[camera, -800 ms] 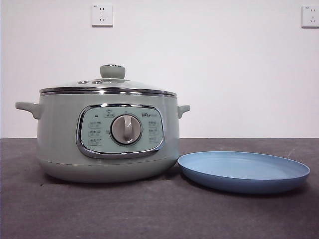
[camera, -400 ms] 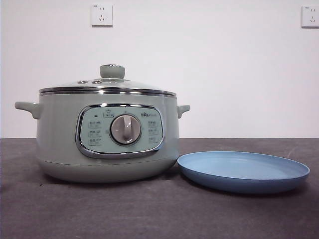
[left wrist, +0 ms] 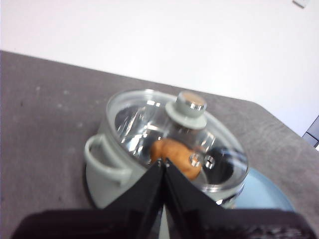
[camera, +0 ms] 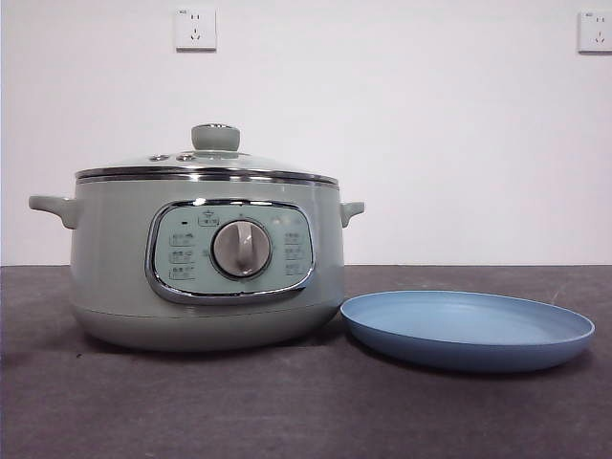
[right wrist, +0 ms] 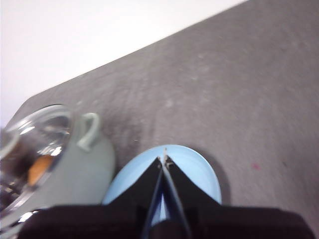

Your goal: Take the potato out from the steamer,put the potato on the plate,close the lid

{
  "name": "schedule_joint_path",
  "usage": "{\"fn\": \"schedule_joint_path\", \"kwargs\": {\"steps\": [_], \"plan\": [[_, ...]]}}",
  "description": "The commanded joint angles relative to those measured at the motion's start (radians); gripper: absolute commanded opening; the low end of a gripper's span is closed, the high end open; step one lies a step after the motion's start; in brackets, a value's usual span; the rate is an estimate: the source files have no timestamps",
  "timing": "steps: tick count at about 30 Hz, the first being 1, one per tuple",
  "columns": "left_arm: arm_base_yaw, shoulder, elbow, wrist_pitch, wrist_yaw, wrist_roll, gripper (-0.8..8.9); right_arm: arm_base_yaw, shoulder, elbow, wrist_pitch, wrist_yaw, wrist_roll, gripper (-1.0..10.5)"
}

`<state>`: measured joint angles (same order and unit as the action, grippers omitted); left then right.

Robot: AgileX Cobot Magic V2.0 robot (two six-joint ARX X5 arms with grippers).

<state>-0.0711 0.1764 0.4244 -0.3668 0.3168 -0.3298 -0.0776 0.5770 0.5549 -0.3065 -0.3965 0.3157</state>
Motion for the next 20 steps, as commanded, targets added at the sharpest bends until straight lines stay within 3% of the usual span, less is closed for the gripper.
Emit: {"fn": "schedule_joint_path", "kwargs": {"steps": [1, 9, 14, 20], "plan": [[0.000, 0.089, 0.080, 0.004, -0.001, 0.027, -0.06, 0.007, 0.083, 0.145, -0.051, -0.053, -0.089, -0.1], [0.000, 0.394, 0.351, -0.069, 0.008, 0.137, -0.06, 0.051, 0.285, 0.499, -0.229, -0.203, -0.191, -0.1], [-0.001, 0.573, 0.549, -0.160, 0.101, 0.201, -0.06, 0.091, 0.372, 0.673, -0.273, -0.209, -0.254, -0.1], [-0.001, 0.765, 0.776, -0.261, 0.224, 0.206, -0.06, 0.149, 0.473, 0.892, -0.383, -0.209, -0.335, -0.1]]}}
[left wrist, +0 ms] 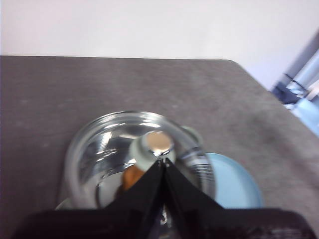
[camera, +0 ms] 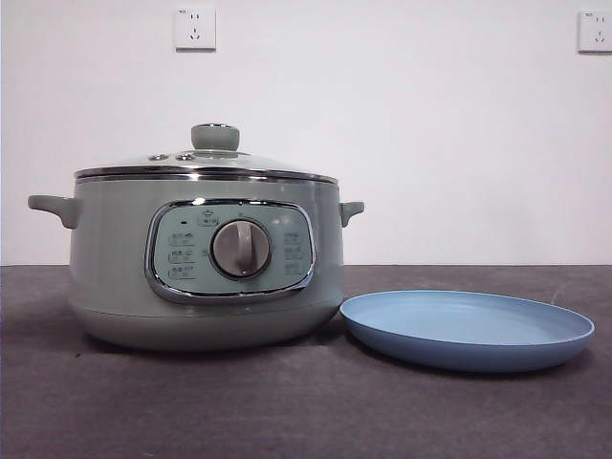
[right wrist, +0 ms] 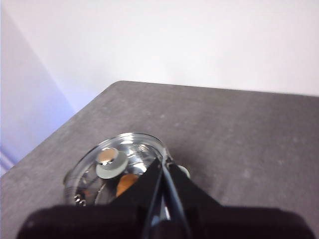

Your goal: Take the potato out from the steamer,put the potato on the plate,close the lid

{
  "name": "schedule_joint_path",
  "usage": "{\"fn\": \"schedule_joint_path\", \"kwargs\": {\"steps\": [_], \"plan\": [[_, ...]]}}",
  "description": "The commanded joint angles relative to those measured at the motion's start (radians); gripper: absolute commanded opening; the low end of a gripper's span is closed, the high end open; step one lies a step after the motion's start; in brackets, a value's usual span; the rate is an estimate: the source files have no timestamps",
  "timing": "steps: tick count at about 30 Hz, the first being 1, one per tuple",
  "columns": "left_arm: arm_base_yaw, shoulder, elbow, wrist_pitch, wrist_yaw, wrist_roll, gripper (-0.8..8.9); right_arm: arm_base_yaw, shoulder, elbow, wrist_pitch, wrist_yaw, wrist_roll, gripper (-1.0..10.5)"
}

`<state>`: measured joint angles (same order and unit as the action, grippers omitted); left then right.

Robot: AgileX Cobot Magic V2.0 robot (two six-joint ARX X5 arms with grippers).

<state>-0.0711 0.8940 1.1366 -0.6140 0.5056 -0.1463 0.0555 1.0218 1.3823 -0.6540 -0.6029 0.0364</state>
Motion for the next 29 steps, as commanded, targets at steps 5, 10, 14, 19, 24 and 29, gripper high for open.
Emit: {"fn": "schedule_joint_path", "kwargs": {"steps": [5, 10, 14, 19, 24, 29], "plan": [[-0.001, 0.146, 0.200, -0.029, 0.095, 0.033, -0.06, 0.068, 0.132, 0.256, -0.216, -0.002, -0.145, -0.1], [-0.001, 0.200, 0.299, -0.061, 0.138, 0.043, -0.06, 0.139, 0.219, 0.362, -0.344, 0.003, -0.206, -0.1], [-0.002, 0.220, 0.348, -0.077, 0.173, 0.043, -0.03, 0.190, 0.253, 0.372, -0.359, 0.008, -0.220, 0.1], [-0.002, 0.220, 0.358, -0.057, 0.176, 0.042, 3.13, 0.211, 0.259, 0.372, -0.358, 0.017, -0.220, 2.8], [-0.012, 0.221, 0.358, -0.057, 0.142, 0.041, 4.76, 0.215, 0.254, 0.373, -0.360, 0.122, -0.212, 6.5], [-0.063, 0.231, 0.358, -0.050, 0.094, 0.042, 4.76, 0.215, 0.253, 0.373, -0.361, 0.134, -0.209, 6.6]]}}
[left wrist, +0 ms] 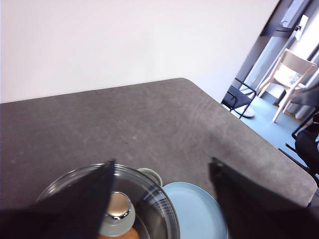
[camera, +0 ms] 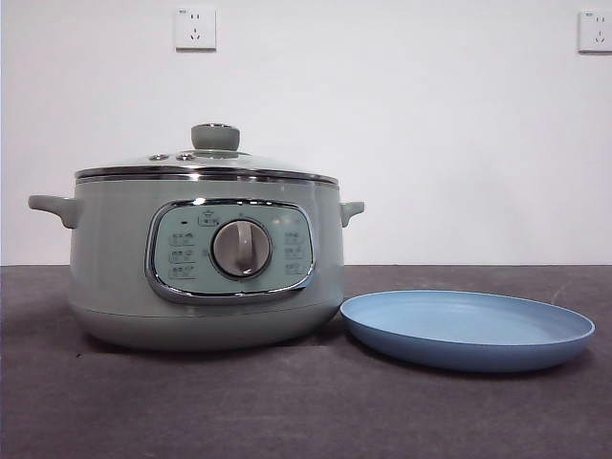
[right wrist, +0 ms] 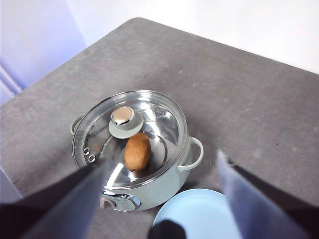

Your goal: Take the potato out from the steamer,put the potato on the plate,close the lid

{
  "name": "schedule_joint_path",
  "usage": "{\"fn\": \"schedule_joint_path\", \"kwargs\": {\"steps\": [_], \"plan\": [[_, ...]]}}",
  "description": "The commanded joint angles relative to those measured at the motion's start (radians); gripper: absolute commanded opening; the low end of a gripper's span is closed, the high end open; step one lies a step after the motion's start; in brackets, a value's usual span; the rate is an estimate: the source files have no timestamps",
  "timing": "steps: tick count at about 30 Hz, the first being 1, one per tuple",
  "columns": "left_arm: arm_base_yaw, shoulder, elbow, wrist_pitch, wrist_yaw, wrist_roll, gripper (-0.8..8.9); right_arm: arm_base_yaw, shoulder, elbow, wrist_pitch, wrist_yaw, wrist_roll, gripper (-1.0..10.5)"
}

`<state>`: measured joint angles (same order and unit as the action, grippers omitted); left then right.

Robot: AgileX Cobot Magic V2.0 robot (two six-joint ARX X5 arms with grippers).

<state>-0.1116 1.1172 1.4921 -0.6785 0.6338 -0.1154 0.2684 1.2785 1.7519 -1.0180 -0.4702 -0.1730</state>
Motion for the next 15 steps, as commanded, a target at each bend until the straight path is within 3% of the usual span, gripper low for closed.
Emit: {"fn": "schedule_joint_path", "kwargs": {"steps": [1, 9, 15], "plan": [[-0.036, 0.013, 0.002, 0.016, -0.061, 0.012, 4.76, 0.002, -0.003, 0.003, 0.003, 0.001, 0.000, 6.6], [-0.162, 0.085, 0.002, 0.020, -0.235, 0.013, 4.75, 0.003, -0.003, 0.003, 0.003, 0.002, 0.027, 6.6], [-0.224, 0.195, 0.002, 0.020, -0.291, 0.016, 4.75, 0.003, -0.003, 0.003, 0.003, 0.005, 0.031, 6.6]]}}
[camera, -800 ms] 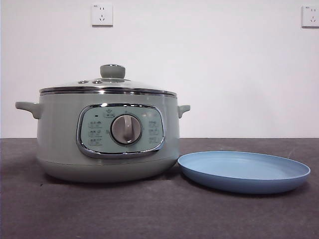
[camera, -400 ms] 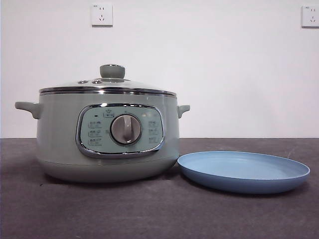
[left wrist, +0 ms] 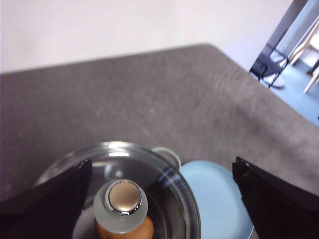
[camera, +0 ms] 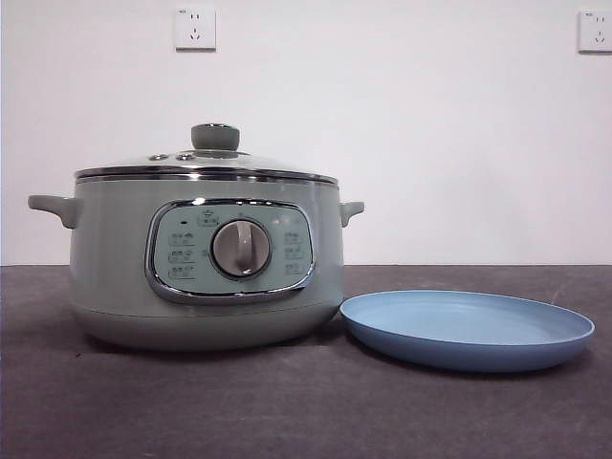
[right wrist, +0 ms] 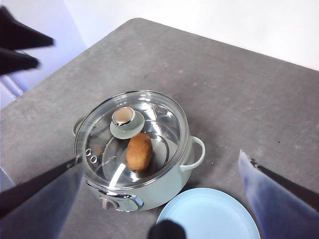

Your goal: Take the potato out from the steamer,put the potato on the plate,close the lid

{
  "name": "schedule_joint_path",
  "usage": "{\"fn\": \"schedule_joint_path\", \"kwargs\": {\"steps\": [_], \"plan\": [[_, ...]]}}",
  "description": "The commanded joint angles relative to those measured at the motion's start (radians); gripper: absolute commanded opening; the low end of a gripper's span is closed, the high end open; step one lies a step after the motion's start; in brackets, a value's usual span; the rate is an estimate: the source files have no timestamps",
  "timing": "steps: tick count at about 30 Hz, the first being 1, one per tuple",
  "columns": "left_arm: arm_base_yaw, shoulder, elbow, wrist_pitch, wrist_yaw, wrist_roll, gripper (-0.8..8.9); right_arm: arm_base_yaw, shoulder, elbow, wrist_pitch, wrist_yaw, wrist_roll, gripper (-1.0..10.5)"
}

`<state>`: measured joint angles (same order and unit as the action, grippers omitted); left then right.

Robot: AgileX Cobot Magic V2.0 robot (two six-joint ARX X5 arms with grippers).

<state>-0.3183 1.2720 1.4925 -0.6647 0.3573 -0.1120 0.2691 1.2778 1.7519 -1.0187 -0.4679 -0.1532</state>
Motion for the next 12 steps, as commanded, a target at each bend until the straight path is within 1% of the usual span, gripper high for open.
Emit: {"fn": "schedule_joint_path", "kwargs": {"steps": [1, 5, 12], "plan": [[-0.026, 0.061, 0.002, 0.005, -0.026, 0.013, 4.75, 0.002, -0.003, 0.003, 0.003, 0.003, 0.011, 6.6], [-0.049, 0.140, 0.002, 0.005, -0.083, 0.014, 4.75, 0.002, -0.003, 0.003, 0.003, 0.003, 0.025, 6.6], [-0.071, 0.254, 0.002, -0.010, -0.162, 0.039, 4.75, 0.002, -0.003, 0.003, -0.002, 0.005, 0.025, 6.6]]}}
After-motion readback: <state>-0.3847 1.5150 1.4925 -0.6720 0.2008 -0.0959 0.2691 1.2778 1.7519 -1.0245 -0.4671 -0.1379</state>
